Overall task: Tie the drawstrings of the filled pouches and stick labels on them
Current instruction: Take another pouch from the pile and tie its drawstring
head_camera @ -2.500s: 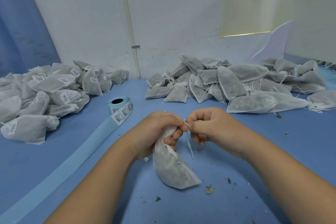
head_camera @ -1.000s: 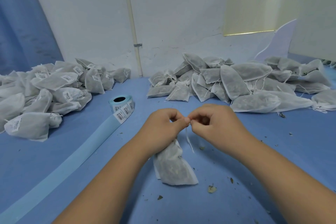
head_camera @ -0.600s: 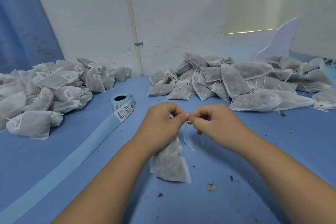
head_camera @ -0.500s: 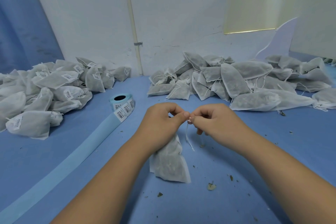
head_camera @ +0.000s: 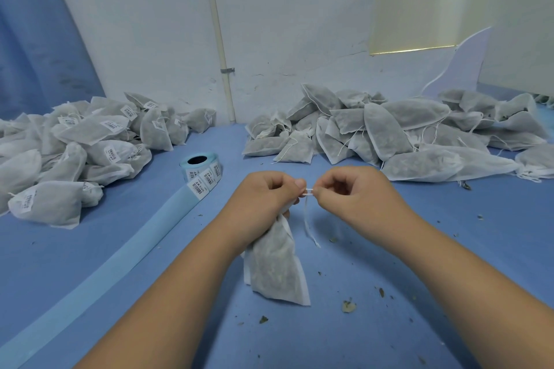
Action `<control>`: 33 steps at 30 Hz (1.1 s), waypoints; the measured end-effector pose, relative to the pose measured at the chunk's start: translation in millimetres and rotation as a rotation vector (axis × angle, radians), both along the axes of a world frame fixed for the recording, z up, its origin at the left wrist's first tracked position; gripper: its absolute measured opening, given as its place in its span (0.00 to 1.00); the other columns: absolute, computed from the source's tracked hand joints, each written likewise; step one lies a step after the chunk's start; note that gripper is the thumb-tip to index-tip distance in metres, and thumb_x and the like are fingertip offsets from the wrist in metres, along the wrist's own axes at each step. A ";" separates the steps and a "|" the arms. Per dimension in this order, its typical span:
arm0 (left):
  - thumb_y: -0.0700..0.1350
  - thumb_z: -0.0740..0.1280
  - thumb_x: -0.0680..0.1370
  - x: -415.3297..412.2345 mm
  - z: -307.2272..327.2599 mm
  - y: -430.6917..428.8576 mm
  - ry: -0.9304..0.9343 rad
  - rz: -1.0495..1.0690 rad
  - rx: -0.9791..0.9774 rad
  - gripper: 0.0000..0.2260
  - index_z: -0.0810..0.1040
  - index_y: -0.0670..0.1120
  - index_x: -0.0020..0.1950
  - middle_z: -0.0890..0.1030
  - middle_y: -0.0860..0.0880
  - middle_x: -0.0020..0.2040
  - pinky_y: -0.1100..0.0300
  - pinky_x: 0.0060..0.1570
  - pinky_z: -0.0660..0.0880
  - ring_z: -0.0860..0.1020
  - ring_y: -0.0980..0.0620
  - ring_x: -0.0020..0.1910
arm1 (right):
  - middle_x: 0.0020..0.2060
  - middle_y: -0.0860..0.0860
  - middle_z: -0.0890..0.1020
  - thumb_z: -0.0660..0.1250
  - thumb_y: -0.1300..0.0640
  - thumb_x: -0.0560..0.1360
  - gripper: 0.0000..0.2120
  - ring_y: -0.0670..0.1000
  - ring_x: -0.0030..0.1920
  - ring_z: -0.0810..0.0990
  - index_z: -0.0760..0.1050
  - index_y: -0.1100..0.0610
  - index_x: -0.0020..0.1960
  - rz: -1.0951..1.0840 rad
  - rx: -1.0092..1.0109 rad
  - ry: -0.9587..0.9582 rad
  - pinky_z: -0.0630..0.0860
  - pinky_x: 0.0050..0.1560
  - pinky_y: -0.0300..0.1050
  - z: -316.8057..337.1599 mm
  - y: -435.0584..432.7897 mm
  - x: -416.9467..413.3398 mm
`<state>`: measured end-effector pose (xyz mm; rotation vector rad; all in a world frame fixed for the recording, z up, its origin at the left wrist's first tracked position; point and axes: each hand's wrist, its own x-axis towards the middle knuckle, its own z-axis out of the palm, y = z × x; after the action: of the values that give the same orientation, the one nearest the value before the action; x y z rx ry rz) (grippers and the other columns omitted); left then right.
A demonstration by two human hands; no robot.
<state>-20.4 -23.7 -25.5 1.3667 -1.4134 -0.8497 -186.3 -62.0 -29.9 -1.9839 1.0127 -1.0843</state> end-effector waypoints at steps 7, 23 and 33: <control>0.48 0.68 0.79 2.2 -3.3 -4.6 -0.053 0.050 -0.065 0.12 0.79 0.49 0.36 0.77 0.55 0.32 0.69 0.30 0.69 0.73 0.57 0.27 | 0.33 0.44 0.82 0.69 0.60 0.72 0.05 0.45 0.34 0.83 0.79 0.50 0.44 -0.011 0.098 -0.155 0.73 0.35 0.36 1.9 0.5 3.3; 0.49 0.69 0.78 -4.2 -2.9 -0.6 -0.209 0.067 -0.119 0.11 0.78 0.53 0.36 0.78 0.56 0.31 0.61 0.35 0.69 0.72 0.55 0.30 | 0.32 0.47 0.82 0.69 0.60 0.71 0.10 0.49 0.32 0.78 0.81 0.46 0.36 -0.108 -0.045 0.055 0.71 0.29 0.35 0.4 5.0 6.4; 0.49 0.70 0.77 -5.5 -1.0 0.6 -0.241 0.097 -0.132 0.11 0.77 0.53 0.35 0.74 0.62 0.24 0.70 0.28 0.63 0.67 0.61 0.24 | 0.29 0.50 0.82 0.69 0.55 0.70 0.07 0.41 0.28 0.79 0.80 0.56 0.35 -0.006 0.185 -0.025 0.74 0.35 0.44 1.2 0.3 2.4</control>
<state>-25.9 -23.1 -26.5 1.4590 -1.5431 -0.5318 -183.9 -61.7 -28.7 -1.8162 1.0666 -0.9786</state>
